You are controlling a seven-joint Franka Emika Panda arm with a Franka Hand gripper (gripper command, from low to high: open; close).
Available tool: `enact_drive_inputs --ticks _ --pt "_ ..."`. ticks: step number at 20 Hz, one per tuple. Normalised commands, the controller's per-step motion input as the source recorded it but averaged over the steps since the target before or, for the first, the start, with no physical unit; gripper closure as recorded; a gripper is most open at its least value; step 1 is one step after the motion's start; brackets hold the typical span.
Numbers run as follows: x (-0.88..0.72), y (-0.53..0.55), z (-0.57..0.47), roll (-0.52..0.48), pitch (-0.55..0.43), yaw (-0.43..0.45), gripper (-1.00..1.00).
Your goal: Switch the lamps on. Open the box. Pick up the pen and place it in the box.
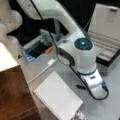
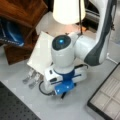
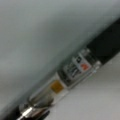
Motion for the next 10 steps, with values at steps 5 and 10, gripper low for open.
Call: enact_drive_inputs --ticks 5,10 --pt "0.13 -0.02 -0.07 -0.147 -0.041 0.05 -1.0" --pt "0.09 0.0 -0.02 -0.147 -0.044 0.069 -1.0"
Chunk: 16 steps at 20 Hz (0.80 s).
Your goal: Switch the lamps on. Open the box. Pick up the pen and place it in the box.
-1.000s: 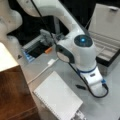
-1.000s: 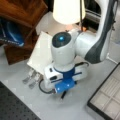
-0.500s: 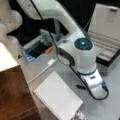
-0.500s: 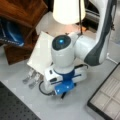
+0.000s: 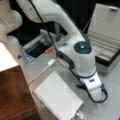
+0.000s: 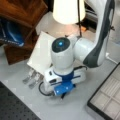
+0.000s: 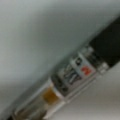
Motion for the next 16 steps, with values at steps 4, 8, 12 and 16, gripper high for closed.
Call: enact_drive_inputs --ticks 4,8,12,16 --pt "0.08 0.04 -0.04 -0.149 -0.069 0.078 -1.0" --pt "0.06 0.04 -0.06 -0.15 -0.072 0.077 -1.0" --pt "0.02 0.07 -0.09 -0.166 -0.089 0.063 1.0" --pt "0.01 0.06 -0.09 -0.171 -0.084 0.066 1.0"
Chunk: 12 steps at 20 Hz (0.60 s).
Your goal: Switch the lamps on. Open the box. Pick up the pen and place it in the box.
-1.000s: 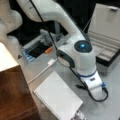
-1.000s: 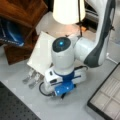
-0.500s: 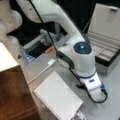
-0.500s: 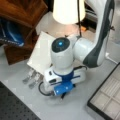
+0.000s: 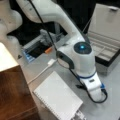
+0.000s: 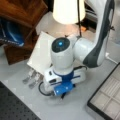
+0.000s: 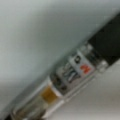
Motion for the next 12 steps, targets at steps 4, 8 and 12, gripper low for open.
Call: enact_drive_inputs --ticks 4,8,12 --pt "-0.02 0.03 -0.07 -0.17 -0.082 0.049 1.0" --pt "-0.04 -0.02 -0.03 -0.173 -0.053 0.048 1.0" --pt "-0.07 0.0 -0.01 -0.182 -0.047 0.033 1.0"
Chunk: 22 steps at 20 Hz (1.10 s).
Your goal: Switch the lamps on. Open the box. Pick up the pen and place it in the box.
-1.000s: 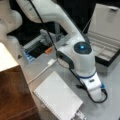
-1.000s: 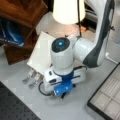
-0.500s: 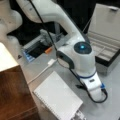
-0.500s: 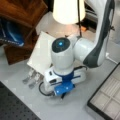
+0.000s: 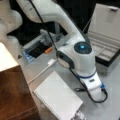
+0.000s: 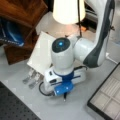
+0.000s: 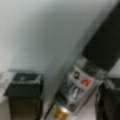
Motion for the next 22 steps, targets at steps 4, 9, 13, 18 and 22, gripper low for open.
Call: enact_drive_inputs --ticks 4,9,13,18,22 --pt "-0.11 0.02 0.04 -0.194 -0.027 0.021 1.0" --pt "-0.15 0.04 0.09 -0.19 0.001 0.019 1.0" --pt "-0.14 0.09 0.12 -0.171 0.042 -0.038 1.0" --pt "-0.1 0.15 0.14 -0.159 0.067 -0.046 1.0" --pt "-0.03 0.27 0.28 -0.151 0.137 -0.046 1.0"
